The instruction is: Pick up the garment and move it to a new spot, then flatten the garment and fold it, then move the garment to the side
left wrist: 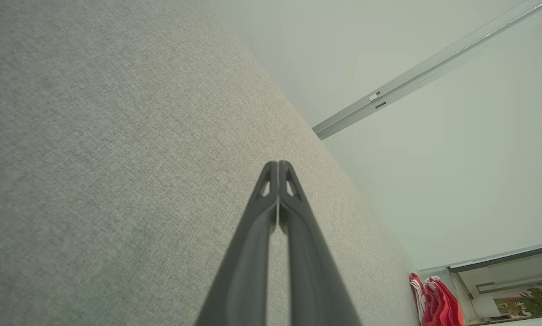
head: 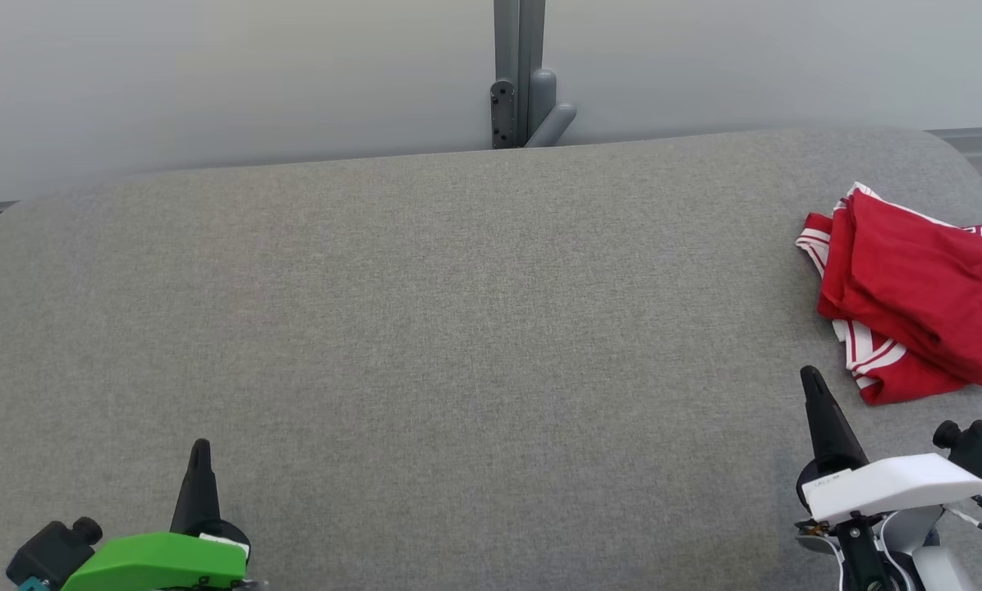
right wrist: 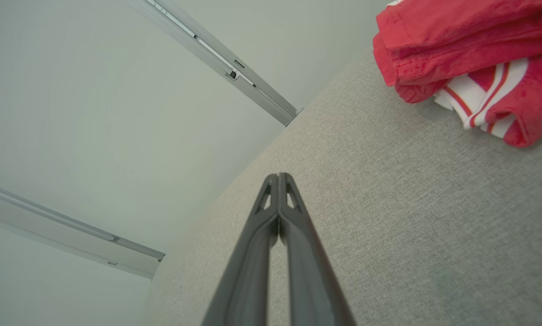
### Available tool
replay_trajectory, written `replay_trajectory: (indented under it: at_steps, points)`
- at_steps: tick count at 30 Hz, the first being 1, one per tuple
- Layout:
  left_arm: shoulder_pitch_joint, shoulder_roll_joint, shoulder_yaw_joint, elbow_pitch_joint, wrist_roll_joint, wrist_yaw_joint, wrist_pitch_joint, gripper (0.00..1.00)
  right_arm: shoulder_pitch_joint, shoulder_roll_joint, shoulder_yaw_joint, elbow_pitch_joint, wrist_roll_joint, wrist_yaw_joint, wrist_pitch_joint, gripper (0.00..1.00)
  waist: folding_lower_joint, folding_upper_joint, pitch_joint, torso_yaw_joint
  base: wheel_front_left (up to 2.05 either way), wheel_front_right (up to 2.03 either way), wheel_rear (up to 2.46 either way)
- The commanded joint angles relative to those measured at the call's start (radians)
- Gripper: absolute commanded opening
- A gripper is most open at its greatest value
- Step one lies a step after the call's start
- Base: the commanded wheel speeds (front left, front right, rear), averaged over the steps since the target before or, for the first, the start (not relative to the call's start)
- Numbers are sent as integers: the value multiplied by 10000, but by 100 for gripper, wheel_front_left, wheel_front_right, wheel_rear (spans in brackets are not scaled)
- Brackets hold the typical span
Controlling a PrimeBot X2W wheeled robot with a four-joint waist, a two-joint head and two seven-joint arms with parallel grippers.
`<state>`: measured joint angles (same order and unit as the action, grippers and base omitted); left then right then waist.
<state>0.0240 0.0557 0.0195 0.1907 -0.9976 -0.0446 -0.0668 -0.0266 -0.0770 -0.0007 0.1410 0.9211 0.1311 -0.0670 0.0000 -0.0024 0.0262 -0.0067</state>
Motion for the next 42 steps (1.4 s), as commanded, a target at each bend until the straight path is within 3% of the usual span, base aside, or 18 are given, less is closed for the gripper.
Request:
replay_trajectory:
  at_steps: [1,42]
  points:
    - [-253,21,86,-152,-309,-104,82,0,-25,-91,-42,-88,389,-1,61,0,0,9,-6,2,0,0,0]
    - [-384,-23,598,-314,-3974,-590,1176,0,144,-209,-264,-25,4807,-1,770,0,0,17,-140,37,0,0,0]
